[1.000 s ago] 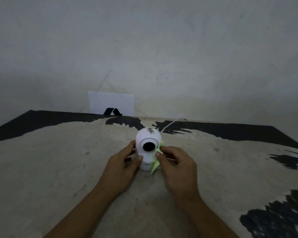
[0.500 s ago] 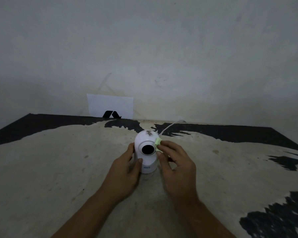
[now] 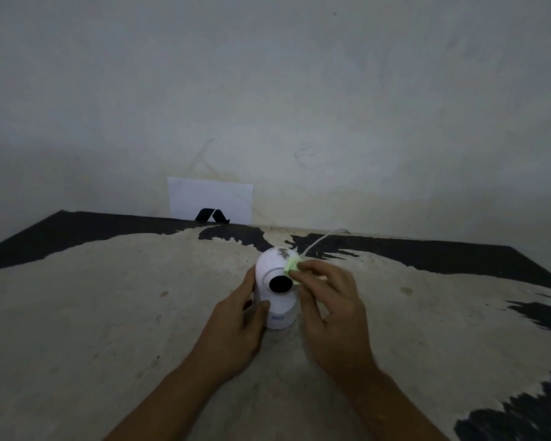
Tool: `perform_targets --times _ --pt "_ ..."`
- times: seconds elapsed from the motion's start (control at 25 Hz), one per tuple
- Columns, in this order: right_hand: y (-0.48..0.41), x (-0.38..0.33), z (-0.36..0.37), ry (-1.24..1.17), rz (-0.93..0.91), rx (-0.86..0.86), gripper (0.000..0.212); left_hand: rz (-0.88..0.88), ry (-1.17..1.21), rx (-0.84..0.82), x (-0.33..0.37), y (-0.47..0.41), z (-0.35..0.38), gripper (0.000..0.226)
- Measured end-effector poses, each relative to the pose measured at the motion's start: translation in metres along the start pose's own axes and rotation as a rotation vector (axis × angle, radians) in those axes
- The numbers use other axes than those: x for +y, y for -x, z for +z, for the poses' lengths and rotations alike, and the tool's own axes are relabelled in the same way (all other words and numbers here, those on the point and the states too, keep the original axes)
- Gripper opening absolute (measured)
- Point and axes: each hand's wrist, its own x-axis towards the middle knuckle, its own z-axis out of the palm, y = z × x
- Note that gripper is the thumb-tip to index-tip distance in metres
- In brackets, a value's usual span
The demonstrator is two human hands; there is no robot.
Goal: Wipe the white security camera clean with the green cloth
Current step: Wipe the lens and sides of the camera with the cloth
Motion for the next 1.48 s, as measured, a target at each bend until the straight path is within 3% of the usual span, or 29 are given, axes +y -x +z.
perform_targets --times 0.12,0.36,0.44,0.64,0.92,1.16,1.36,1.48 --pt "-0.009 0.000 0.004 0.009 0.000 -0.044 0.031 0.000 0.012 -0.013 0.000 0.000 0.000 0.062" --pt "-0.010 0.001 0.002 -0.122 0.401 -0.039 0.032 0.005 0.020 0.005 0.000 0.000 0.001 0.061" --pt "-0.008 0.002 0.000 -0.123 0.376 -0.011 0.032 0.006 0.021 0.001 0.000 0.000 0.000 0.060" --pt "-0.013 -0.009 0.006 -0.120 0.023 -0.011 0.028 -0.035 -0.013 -0.001 -0.001 -0.002 0.001 0.060" --pt "-0.017 -0.006 0.005 -0.204 0.393 -0.007 0.032 -0.002 0.002 0.010 0.000 0.000 -0.001 0.060" --pt "-0.011 -0.009 0.006 -0.221 0.233 0.001 0.029 0.015 0.010 0.004 0.002 -0.001 0.000 0.059" --pt "-0.018 -0.003 0.006 -0.226 0.446 -0.046 0.030 0.004 -0.018 0.013 -0.002 -0.001 0.000 0.061" --pt "-0.015 -0.004 0.003 -0.218 0.379 -0.028 0.029 0.015 -0.028 0.013 -0.003 -0.001 0.001 0.060"
